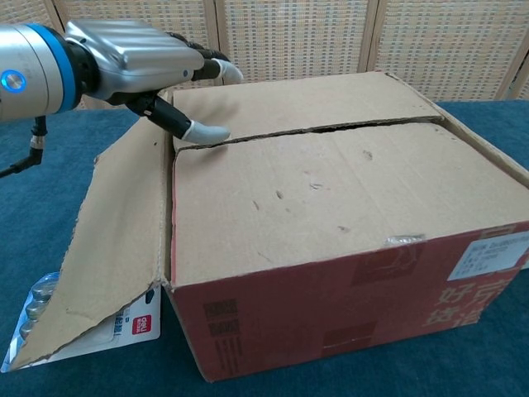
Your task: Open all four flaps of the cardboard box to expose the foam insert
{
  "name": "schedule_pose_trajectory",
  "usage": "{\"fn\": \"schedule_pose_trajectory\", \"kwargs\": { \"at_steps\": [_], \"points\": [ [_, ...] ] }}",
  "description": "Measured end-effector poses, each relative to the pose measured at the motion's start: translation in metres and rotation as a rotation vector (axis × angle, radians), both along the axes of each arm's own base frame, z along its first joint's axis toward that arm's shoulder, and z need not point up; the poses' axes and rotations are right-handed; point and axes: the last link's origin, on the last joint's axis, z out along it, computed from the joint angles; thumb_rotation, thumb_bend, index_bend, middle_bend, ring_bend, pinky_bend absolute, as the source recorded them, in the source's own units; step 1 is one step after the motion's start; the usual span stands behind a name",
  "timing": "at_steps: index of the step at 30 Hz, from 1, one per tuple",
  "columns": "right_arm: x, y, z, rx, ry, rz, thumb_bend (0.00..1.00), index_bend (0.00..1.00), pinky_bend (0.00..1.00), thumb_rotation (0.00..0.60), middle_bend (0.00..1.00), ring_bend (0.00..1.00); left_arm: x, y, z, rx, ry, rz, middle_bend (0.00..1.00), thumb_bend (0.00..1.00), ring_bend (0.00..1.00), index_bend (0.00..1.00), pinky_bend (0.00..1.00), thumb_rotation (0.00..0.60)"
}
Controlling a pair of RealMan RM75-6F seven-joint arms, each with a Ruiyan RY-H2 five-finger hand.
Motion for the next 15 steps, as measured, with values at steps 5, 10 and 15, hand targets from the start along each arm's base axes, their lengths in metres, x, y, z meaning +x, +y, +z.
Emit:
{"fn": "schedule_pose_trajectory", "kwargs": {
  "at_steps": [5,10,15],
  "points": [
    [-0.001,0.0,0.001,-0.001,-0.001,-0.002,0.67,0.13,0.0,0.6,0.21,0.0,-0.001,-0.001,-0.01,-0.001,0.0,0.008,0.0,0.29,0.0,0.0,0.0,0.117],
    [-0.002,0.0,0.001,-0.002,0.0,-0.004,0.67,0.13,0.0,0.6,0.21,0.0,0.0,-0.001,-0.015,0.009,0.009,0.007,0.0,0.3,0.0,0.0,0.0,0.117],
    [-0.004,0.001,0.002,-0.005,-0.001,-0.007,0.67,0.13,0.0,0.6,0.21,0.0,0.002,0.001,-0.019,0.021,0.011,0.011,0.0,0.3,0.0,0.0,0.0,0.117]
  ]
}}
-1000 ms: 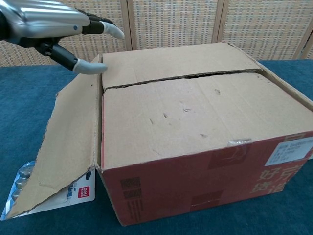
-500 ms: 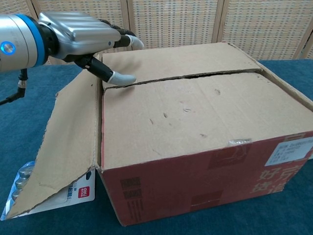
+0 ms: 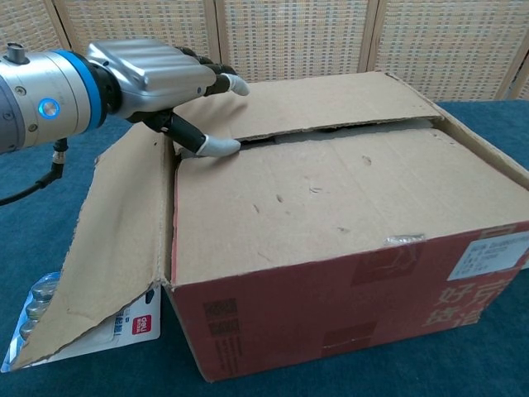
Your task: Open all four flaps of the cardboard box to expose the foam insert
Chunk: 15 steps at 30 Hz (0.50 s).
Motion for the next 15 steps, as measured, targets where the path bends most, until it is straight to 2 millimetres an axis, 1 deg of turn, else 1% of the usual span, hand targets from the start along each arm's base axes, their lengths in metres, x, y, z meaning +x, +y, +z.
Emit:
{"fn": "schedule_pose_trajectory", "kwargs": {
  "at_steps": [4,6,9,12,15],
  "points": [
    [-0.001,0.0004,0.0013,-0.005,-0.001,-0.003,0.67,0.13,0.0,0.6,0.21,0.0,0.0003,0.0018,-0.0009,0.01,0.004,0.007,0.0,0.32,0.0,0.0,0.0,0.117],
    [-0.0014,0.0005,0.0016,-0.006,-0.002,-0.004,0.67,0.13,0.0,0.6,0.21,0.0,0.0007,0.0029,-0.0014,0.017,0.0,0.013,0.0,0.35,0.0,0.0,0.0,0.125],
    [-0.0021,0.0007,0.0019,-0.008,-0.002,-0.005,0.67,0.13,0.0,0.6,0.21,0.0,0.0011,0.0048,-0.0009,0.033,-0.007,0.019,0.0,0.39,0.0,0.0,0.0,0.169],
    [-0.0026,0.001,0.0028,-0.012,-0.003,-0.006,0.67,0.13,0.0,0.6,0.21,0.0,0.0013,0.0067,0.0008,0.05,-0.007,0.023,0.0,0.44,0.0,0.0,0.0,0.239],
    [-0.0029,0.0007,0.0042,-0.017,-0.006,-0.008,0.67,0.13,0.0,0.6,0.21,0.0,0.0026,0.0084,0.0034,0.062,-0.018,0.026,0.0,0.49,0.0,0.0,0.0,0.276]
  ]
}}
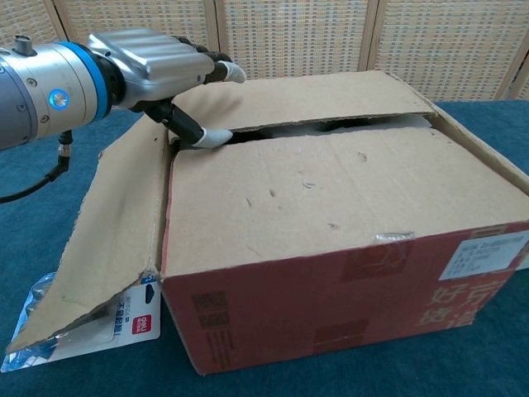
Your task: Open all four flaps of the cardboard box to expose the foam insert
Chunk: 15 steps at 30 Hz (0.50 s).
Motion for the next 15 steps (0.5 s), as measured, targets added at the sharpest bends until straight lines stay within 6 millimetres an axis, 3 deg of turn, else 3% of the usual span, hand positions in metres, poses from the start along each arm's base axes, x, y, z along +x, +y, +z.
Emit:
{"fn": "schedule_pose_trajectory", "kwargs": {
  "at_steps": [5,15],
  "points": [
    [-0.001,0.0,0.001,-0.002,-0.001,-0.001,0.67,0.13,0.0,0.6,0.21,0.0,0.003,0.001,0.006,0.035,-0.022,-0.019,0.0,0.51,0.0,0.0,0.0,0.314],
    [-0.001,0.002,0.004,-0.013,-0.003,-0.003,0.67,0.13,0.0,0.6,0.21,0.0,0.005,0.007,0.024,0.108,-0.084,-0.023,0.0,0.51,0.0,0.0,0.0,0.323]
  ]
}}
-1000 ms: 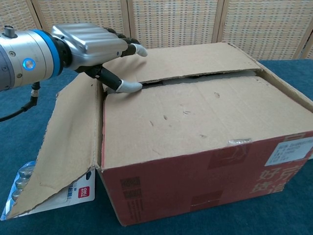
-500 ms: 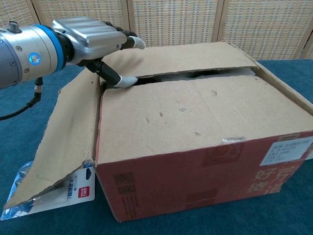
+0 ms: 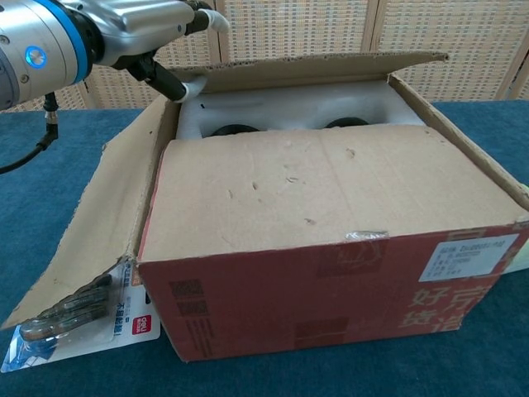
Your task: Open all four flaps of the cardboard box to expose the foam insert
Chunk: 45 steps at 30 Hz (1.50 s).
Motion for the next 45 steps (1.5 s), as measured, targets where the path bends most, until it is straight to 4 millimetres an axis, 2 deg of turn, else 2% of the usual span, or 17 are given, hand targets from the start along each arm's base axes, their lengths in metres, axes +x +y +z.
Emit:
{"fn": "schedule_pose_trajectory", "kwargs": {
  "at_steps": [10,17,26,34,45],
  "points": [
    [0.001,0.001,0.003,-0.007,0.001,-0.001,0.67,0.13,0.0,0.6,0.21,0.0,0.008,0.015,0.019,0.072,-0.045,-0.012,0.0,0.49,0.0,0.0,0.0,0.324],
    [-0.001,0.003,0.004,-0.01,-0.002,-0.009,0.67,0.13,0.0,0.6,0.21,0.0,0.016,0.032,0.035,0.149,-0.065,-0.022,0.0,0.47,0.0,0.0,0.0,0.323],
    [-0.002,0.006,0.009,-0.019,0.005,-0.016,0.67,0.13,0.0,0.6,0.21,0.0,0.025,0.056,0.044,0.234,-0.037,-0.017,0.0,0.45,0.0,0.0,0.0,0.321],
    [-0.004,0.01,0.013,-0.026,0.011,-0.027,0.67,0.13,0.0,0.6,0.21,0.0,0.028,0.079,0.04,0.267,0.02,0.014,0.0,0.42,0.0,0.0,0.0,0.322],
    [-0.007,0.012,0.015,-0.022,0.016,-0.039,0.67,0.13,0.0,0.6,0.21,0.0,0.024,0.106,0.023,0.276,0.07,0.068,0.0,0.36,0.0,0.0,0.0,0.321]
  ]
}}
